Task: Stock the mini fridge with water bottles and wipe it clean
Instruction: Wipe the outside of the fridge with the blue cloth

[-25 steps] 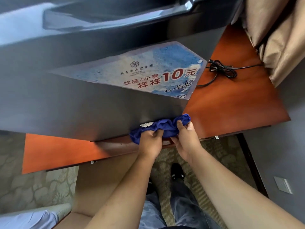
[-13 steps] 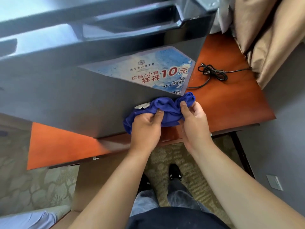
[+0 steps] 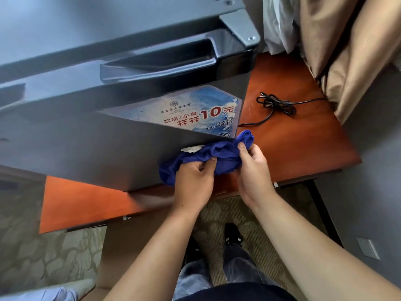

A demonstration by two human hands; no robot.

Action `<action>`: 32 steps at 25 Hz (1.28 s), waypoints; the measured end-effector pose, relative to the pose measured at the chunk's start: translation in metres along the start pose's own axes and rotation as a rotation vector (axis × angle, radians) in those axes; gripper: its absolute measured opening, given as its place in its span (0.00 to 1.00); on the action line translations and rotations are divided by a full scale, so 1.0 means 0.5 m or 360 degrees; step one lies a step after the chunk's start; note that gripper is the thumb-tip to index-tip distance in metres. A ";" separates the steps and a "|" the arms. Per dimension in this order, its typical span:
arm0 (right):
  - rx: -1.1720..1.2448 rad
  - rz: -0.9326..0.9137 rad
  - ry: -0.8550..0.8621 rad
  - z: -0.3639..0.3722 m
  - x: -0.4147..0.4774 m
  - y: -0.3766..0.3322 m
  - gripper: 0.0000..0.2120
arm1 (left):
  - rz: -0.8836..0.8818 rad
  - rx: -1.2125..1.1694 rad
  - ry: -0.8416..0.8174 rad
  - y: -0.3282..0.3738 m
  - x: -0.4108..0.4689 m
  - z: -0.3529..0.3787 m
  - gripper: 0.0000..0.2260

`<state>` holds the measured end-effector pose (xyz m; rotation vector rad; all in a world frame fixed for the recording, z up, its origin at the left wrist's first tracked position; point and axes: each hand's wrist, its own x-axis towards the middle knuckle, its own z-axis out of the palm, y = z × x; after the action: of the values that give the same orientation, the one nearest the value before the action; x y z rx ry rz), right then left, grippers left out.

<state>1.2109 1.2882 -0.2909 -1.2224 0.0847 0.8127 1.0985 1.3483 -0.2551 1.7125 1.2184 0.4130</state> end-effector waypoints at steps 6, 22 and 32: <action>-0.0003 0.0479 0.0024 -0.038 0.052 0.072 0.13 | -0.0355 0.0144 -0.0130 -0.119 0.052 0.072 0.25; 0.0111 0.0919 0.0141 0.088 0.005 0.211 0.18 | -0.0564 0.0107 -0.0034 -0.311 0.072 -0.069 0.23; 0.0075 0.1148 -0.0026 0.295 -0.096 0.346 0.16 | -0.0583 0.0052 0.0270 -0.426 0.056 -0.317 0.16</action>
<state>1.0209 1.4080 -0.3510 -1.1423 0.5517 1.4327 0.8831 1.4613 -0.3646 1.4607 1.6336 0.3207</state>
